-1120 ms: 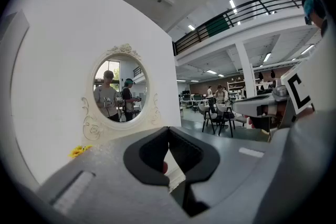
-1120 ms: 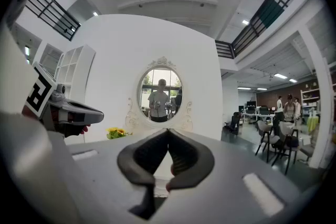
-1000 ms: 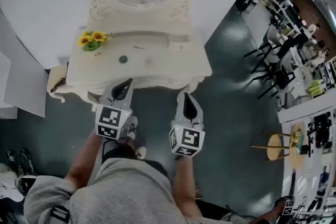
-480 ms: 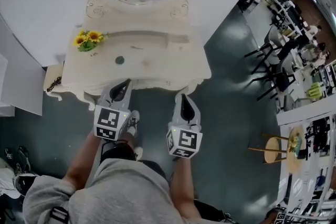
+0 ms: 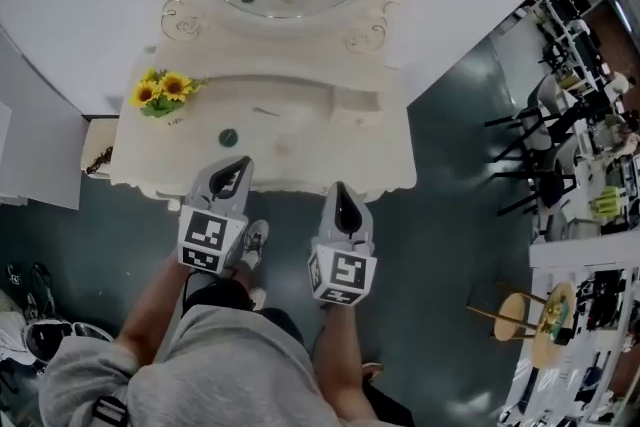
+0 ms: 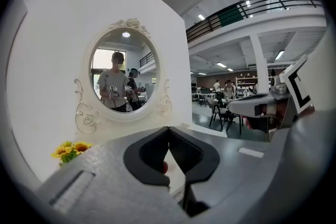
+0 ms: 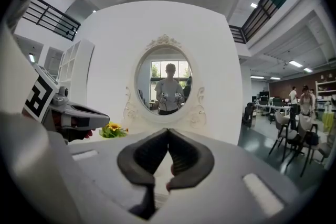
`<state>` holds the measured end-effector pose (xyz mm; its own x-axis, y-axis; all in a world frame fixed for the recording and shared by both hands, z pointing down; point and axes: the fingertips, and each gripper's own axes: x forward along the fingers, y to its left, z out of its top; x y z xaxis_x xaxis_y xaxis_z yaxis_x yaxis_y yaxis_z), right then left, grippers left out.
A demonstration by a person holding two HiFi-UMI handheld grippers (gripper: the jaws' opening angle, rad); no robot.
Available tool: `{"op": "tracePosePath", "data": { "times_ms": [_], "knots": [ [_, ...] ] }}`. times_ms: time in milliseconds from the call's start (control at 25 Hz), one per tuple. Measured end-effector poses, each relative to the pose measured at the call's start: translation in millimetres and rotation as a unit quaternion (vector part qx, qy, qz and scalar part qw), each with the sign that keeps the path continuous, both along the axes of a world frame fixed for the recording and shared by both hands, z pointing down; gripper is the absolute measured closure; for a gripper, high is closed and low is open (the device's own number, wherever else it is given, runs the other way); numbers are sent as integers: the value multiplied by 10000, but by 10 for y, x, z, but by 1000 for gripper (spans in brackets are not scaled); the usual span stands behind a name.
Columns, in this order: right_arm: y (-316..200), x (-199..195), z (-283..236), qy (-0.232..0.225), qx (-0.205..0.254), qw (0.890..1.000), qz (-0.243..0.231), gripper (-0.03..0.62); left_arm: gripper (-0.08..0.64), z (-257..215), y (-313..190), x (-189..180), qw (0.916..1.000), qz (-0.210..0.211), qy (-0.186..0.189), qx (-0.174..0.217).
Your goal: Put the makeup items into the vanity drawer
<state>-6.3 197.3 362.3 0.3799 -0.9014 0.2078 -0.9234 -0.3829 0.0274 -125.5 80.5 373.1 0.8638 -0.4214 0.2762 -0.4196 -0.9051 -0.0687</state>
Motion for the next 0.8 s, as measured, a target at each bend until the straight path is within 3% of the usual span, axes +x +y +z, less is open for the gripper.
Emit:
{"op": "tracePosePath", "data": {
  "times_ms": [320, 800],
  "knots": [
    [-704, 191, 636, -476, -462, 9971, -362, 589, 549, 626, -506, 199, 9979, -189, -447, -424],
    [-1312, 184, 1793, -1173, -1294, 9817, -764, 589, 549, 1563, -963, 236, 9874, -494, -948, -1168]
  ]
}}
